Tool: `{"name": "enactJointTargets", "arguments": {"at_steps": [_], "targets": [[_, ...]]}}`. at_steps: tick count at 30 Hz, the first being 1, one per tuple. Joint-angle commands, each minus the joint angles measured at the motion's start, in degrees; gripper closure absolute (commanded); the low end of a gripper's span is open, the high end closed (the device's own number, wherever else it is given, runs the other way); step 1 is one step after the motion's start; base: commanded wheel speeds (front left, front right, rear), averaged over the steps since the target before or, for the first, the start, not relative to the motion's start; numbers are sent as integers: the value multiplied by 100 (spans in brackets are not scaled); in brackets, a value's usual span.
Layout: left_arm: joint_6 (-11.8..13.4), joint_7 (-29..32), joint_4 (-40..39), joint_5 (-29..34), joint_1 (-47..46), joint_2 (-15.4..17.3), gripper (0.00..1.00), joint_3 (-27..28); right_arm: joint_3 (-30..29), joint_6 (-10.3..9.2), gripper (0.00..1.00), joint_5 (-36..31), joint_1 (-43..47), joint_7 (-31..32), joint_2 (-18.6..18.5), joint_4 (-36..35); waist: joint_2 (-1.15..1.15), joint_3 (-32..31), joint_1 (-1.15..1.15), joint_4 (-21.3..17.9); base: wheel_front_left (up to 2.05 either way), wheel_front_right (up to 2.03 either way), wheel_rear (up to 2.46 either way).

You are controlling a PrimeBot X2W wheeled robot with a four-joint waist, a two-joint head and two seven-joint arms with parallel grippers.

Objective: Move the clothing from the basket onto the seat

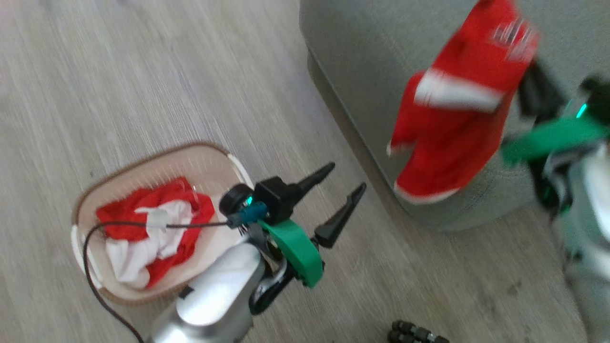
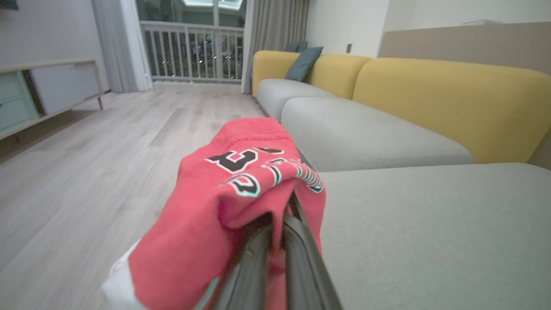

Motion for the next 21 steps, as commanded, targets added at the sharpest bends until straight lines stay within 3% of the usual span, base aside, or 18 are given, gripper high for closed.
{"name": "enactJointTargets", "arguments": {"at_steps": [1,6,15,18,21], "targets": [[-8,-39,-158,23,-287,63,0,151,-174,-2,100,27,-517,-37,49,-62,0,470,0,88,0,0,0],[-8,120,-317,101,-631,299,0,132,-1384,-2,100,-217,-1993,-37,0,662,0,1410,0,387,0,0,0],[69,363,-873,163,-917,818,0,263,-3370,-2,100,-1125,-4291,-37,-788,1584,0,2804,0,904,0,0,0],[140,439,-1127,168,-933,947,0,325,-4001,-2,100,-1449,-4751,-37,-817,1905,0,3230,0,974,0,0,0],[161,521,-1318,206,-935,1048,0,303,-4471,-2,100,-1780,-4892,-37,-609,2162,0,3542,0,1030,0,0,0]]}}
